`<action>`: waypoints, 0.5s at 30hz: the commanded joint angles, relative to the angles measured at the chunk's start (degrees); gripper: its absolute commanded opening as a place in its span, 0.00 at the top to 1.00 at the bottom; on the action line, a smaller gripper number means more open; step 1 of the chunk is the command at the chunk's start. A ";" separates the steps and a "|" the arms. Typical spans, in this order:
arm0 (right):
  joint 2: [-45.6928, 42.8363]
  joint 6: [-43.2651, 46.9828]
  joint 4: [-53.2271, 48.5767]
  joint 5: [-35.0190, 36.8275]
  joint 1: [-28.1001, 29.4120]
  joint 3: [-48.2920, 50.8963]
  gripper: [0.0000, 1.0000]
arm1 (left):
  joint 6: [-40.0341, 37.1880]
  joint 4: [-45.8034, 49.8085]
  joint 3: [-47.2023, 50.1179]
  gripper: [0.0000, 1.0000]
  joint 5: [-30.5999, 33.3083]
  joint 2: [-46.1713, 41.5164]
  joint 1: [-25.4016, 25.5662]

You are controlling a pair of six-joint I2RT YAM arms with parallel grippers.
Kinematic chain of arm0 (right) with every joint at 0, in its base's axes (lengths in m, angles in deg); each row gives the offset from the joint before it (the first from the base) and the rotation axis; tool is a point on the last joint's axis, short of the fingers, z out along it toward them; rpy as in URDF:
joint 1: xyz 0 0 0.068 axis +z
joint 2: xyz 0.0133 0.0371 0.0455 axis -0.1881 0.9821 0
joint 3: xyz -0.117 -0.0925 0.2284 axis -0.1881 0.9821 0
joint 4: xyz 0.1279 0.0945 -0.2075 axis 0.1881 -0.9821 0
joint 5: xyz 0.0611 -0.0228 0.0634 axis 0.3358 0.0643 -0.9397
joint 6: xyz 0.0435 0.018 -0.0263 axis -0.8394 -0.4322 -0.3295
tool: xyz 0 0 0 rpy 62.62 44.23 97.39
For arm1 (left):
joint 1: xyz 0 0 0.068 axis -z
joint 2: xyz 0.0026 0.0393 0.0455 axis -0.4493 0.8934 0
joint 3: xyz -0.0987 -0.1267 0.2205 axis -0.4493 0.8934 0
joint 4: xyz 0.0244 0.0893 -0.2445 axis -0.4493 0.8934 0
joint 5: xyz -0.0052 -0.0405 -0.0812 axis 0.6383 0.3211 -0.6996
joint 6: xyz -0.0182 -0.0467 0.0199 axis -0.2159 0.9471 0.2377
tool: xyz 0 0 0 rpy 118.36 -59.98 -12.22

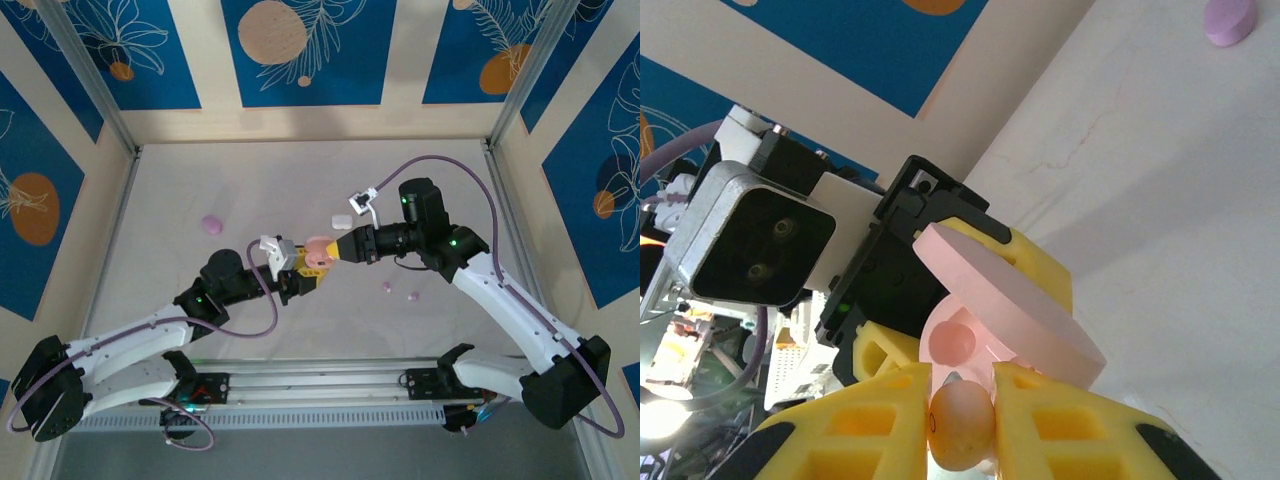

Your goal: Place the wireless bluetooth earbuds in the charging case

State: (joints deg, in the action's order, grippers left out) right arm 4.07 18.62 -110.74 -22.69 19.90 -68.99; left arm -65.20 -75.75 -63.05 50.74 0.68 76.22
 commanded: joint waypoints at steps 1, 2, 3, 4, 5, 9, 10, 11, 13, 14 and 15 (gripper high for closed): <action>-1.32 0.92 -1.18 2.05 -0.07 -1.30 0.79 | -0.44 -4.23 -1.62 0.69 -0.93 -0.91 0.29; -1.57 0.76 -0.90 1.88 -0.16 -1.21 0.79 | -0.74 -4.11 -1.57 0.69 -0.79 -1.08 0.27; -1.82 0.52 -0.63 1.56 -0.15 -1.21 0.79 | -0.99 -4.09 -1.40 0.69 -0.59 -1.22 0.25; -2.00 0.38 -0.40 1.05 -0.07 -1.22 0.79 | -1.21 -4.22 -1.27 0.69 -0.42 -1.34 0.28; -2.31 0.36 -0.18 0.74 0.01 -1.21 0.79 | -1.43 -4.36 -1.10 0.69 -0.19 -1.44 0.27; -3.94 0.14 0.98 1.69 0.19 -0.34 0.79 | -2.26 -4.76 -0.95 0.69 0.00 -1.70 0.31; -4.49 0.03 1.43 2.07 0.12 -0.07 0.79 | -2.44 -4.84 -0.92 0.69 0.01 -1.71 0.32; -5.16 -0.13 1.81 2.90 0.11 0.34 0.79 | -2.64 -4.96 -0.96 0.69 0.13 -1.68 0.32; -6.33 -0.40 2.69 3.85 -0.05 1.17 0.79 | -2.95 -5.19 -0.96 0.69 0.29 -1.70 0.27; -6.66 -0.49 3.02 3.80 -0.15 1.47 0.79 | -3.08 -5.37 -0.96 0.69 0.25 -1.63 0.32; -6.77 -0.50 3.21 3.26 -0.16 1.52 0.79 | -3.04 -5.56 -0.96 0.69 0.13 -1.58 0.31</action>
State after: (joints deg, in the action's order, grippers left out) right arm -1.21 18.35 -109.29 -20.09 19.90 -68.40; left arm -66.95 -78.16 -63.05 50.72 0.03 76.24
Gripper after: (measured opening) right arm 0.211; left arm 0.351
